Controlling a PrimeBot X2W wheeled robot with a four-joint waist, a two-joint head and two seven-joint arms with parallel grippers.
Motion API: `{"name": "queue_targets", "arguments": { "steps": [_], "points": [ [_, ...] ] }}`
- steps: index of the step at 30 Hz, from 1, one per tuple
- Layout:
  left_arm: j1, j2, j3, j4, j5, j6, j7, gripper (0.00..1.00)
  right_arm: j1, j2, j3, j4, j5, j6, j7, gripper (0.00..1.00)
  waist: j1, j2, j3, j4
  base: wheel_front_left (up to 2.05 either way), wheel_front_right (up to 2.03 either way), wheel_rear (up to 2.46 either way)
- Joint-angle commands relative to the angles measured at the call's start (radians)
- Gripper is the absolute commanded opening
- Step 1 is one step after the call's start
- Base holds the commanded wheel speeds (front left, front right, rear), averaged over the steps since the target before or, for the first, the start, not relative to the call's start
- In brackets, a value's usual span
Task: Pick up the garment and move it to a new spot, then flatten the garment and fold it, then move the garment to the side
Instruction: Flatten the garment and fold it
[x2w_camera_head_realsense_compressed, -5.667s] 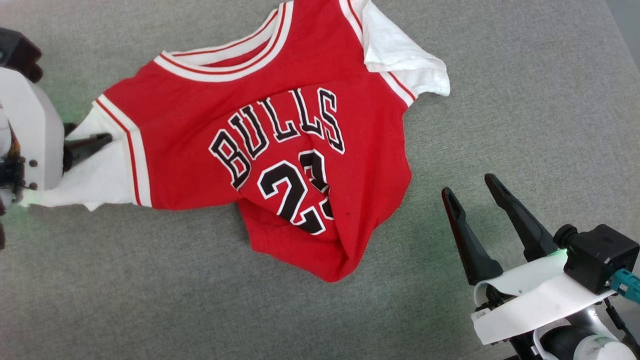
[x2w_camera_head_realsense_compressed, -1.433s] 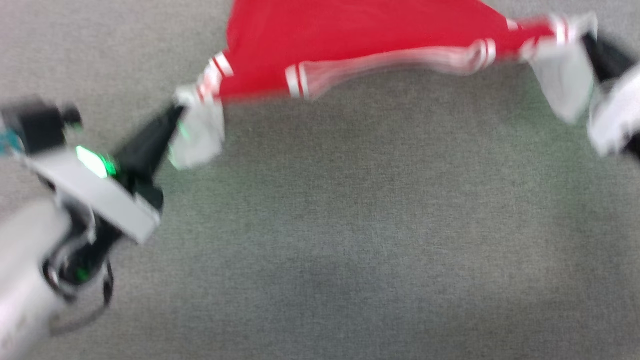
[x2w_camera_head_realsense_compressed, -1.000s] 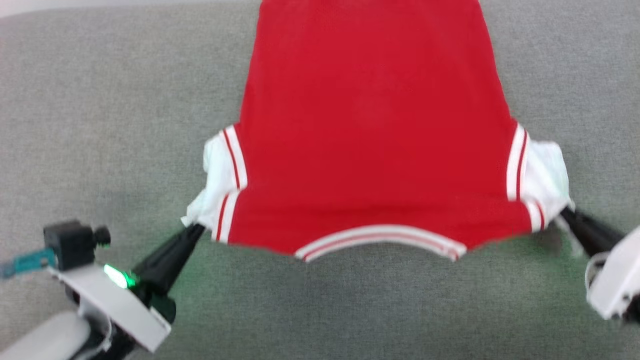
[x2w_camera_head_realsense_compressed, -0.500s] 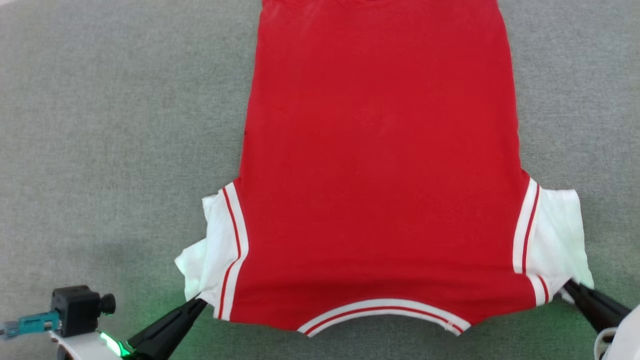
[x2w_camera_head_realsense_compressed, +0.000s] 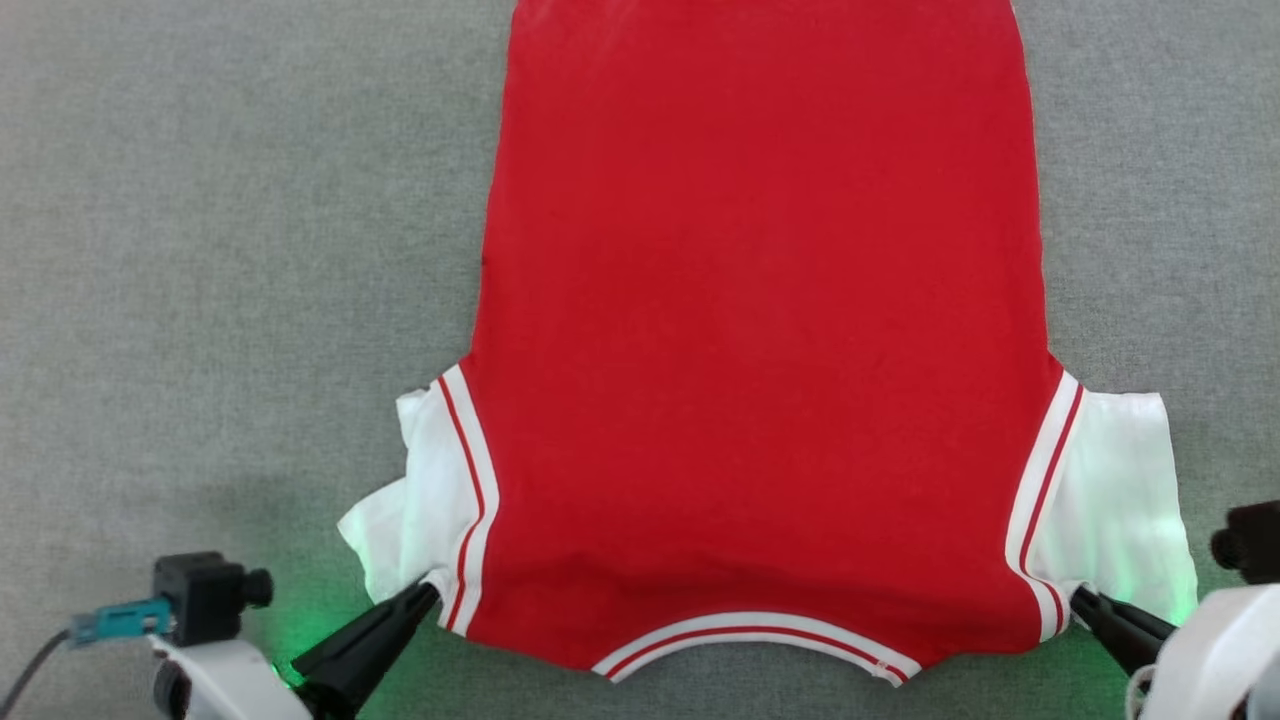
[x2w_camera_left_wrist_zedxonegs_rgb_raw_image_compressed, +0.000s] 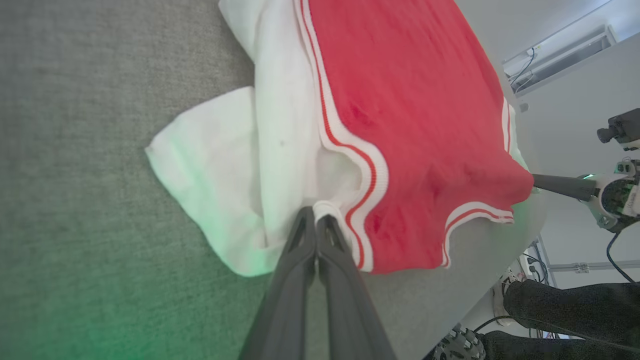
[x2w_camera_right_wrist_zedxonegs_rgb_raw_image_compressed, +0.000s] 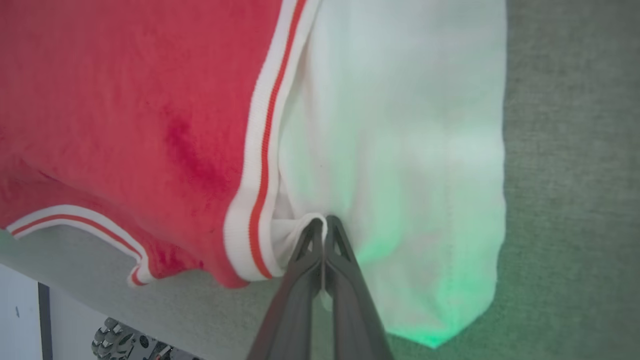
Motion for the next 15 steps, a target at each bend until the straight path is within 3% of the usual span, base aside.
{"name": "queue_targets", "arguments": {
  "steps": [1,15],
  "points": [
    [-0.013,-0.009,-0.007,0.021,0.004,0.002,0.006,0.00,-0.012,-0.002,0.012,0.022,0.005,-0.001,-0.010,0.00,0.0000,0.0000,0.001,-0.001,0.00,0.00,0.00],
    [-0.073,-0.118,-0.111,0.206,0.010,0.006,0.017,0.00,-0.028,-0.045,0.153,0.283,-0.017,-0.001,-0.119,0.00,0.0000,0.0000,0.006,0.002,0.00,0.00,0.00]
  ]
}}
